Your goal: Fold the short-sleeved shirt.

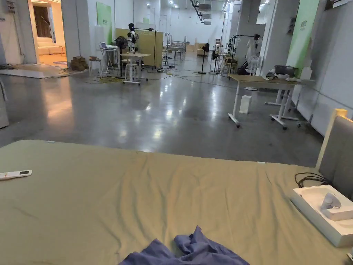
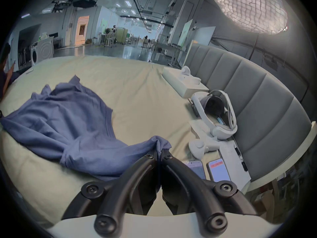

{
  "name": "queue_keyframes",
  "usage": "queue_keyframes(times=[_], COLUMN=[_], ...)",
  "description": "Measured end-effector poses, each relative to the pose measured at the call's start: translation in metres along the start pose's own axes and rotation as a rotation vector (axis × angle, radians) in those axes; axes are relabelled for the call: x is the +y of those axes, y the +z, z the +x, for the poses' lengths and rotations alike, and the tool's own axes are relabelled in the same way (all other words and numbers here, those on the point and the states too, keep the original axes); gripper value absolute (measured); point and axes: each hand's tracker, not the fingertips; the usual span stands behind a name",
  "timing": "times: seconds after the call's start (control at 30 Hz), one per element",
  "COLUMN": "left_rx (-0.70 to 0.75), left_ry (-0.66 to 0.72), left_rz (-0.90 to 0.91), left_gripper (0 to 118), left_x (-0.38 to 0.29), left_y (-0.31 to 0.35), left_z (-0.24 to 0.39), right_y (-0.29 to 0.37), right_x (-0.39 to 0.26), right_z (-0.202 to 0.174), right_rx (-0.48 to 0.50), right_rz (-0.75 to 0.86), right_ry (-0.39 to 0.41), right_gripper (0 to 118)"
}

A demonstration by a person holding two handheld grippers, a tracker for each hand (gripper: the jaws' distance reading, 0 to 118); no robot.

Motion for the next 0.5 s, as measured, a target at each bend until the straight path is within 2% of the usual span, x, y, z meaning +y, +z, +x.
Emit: queue_keyframes(times=[0.03,0.07,0.1,0.13,0.23,0.3,0.37,0.5], left_rx=[-0.01,-0.016,-0.012,-0.007,-0.02,-0.026,-0.036,-0.078], left_ry=[0.012,0.018,0.019,0.021,0.012,-0.022,-0.052,-0.104], left_rz=[-0.005,-0.002,0.001,0.008,0.069,0.145,0.226,0.383], left_gripper=[9,19,34,44,67,72,72,72], left_x=[-0.001,-0.001,0.0,0.001,0.012,0.02,0.032,0.049], left_y=[0.001,0.004,0.009,0.014,0.03,0.045,0.064,0.096], left_z=[-0.004,-0.004,-0.003,-0.002,-0.001,0.006,0.02,0.057], right_y=[0.0,0.004,0.007,0.01,0.033,0.048,0.065,0.093], right_x=[-0.001,-0.001,0.0,0.003,0.022,0.039,0.06,0.097], right_z=[0.0,0.001,0.002,0.002,0.002,0.0,-0.006,-0.024], right_rx=[-0.006,-0.004,-0.001,-0.002,-0.009,-0.009,0.0,0.096], right_rz=[-0.007,-0.008,-0.005,0.004,0.084,0.165,0.247,0.392], right_ry=[0.002,-0.002,-0.01,-0.02,-0.049,-0.066,-0.087,-0.158], right_gripper=[7,12,26,36,66,74,75,76])
